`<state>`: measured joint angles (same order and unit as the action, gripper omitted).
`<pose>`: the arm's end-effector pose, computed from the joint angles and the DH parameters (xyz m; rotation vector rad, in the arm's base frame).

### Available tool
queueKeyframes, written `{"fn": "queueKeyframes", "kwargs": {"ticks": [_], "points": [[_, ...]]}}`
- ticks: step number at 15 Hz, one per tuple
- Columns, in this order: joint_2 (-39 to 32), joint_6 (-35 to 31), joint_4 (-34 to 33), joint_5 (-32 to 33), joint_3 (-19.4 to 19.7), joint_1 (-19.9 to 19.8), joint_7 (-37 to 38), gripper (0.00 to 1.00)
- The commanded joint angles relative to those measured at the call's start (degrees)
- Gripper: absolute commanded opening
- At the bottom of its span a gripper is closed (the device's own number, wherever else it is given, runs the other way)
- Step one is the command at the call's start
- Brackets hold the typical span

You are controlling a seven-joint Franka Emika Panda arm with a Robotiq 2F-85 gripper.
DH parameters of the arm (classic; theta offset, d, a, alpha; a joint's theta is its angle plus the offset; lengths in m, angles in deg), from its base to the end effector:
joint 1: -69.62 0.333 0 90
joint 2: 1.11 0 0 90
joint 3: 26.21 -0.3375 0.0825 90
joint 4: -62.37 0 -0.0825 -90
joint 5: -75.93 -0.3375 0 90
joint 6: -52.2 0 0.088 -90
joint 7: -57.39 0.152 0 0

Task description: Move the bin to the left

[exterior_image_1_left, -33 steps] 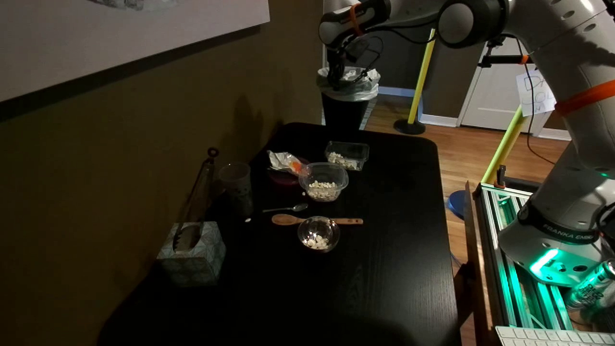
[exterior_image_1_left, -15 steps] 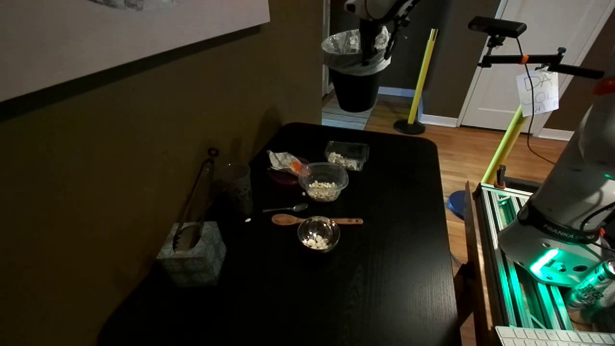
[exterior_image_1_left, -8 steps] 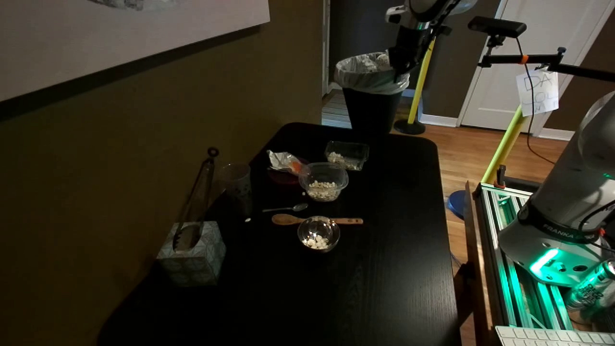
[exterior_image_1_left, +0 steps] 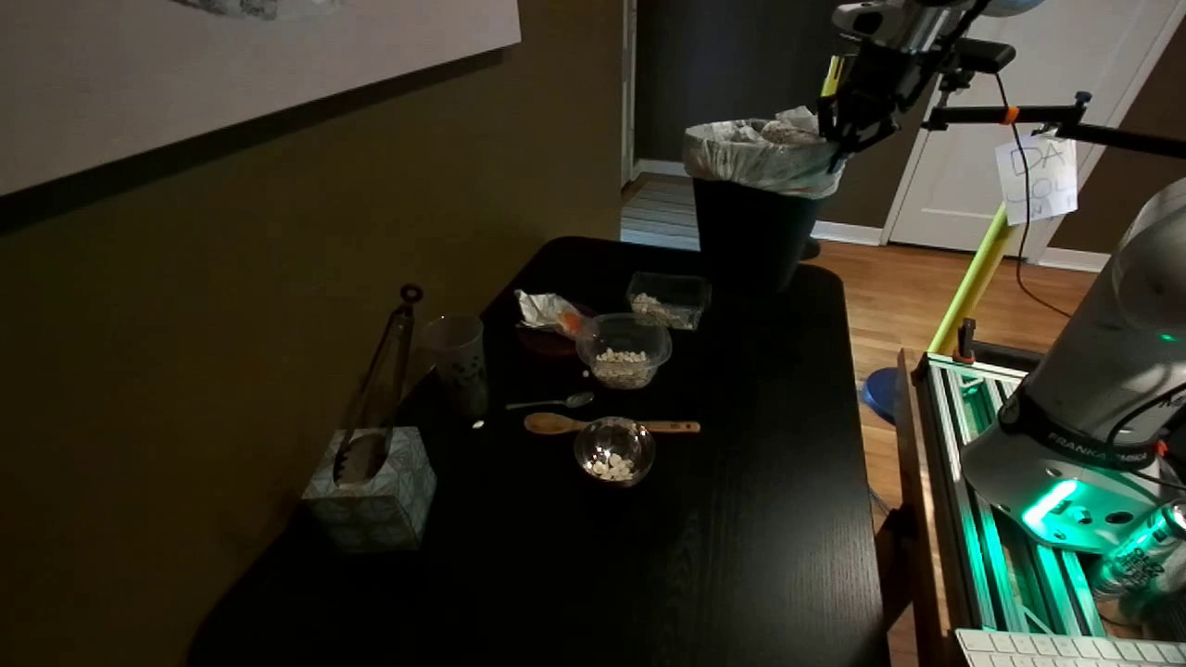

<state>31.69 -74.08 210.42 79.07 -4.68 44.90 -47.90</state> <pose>0.2348 -0.2561 0.4455 2.5700 1.5735 0.2897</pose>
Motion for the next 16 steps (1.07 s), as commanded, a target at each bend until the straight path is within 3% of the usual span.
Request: {"fn": "queueKeyframes", "kwargs": {"ticks": [1, 5, 6, 12, 16], "points": [[2.17, 1.39, 0.60, 1.80, 1.92, 1.92, 1.07, 0.06], [1.60, 1.36, 0.69, 1.87, 2.57, 2.42, 1.37, 0.06], [0.97, 1.34, 0.58, 1.82, 2.54, 2.57, 1.36, 0.01], [10.11, 4.36, 5.40, 2.22, -3.11, 10.20, -3.12, 0.01], [19.32, 9.83, 8.18, 0.38, -7.84, 17.69, -3.09, 0.01]]}}
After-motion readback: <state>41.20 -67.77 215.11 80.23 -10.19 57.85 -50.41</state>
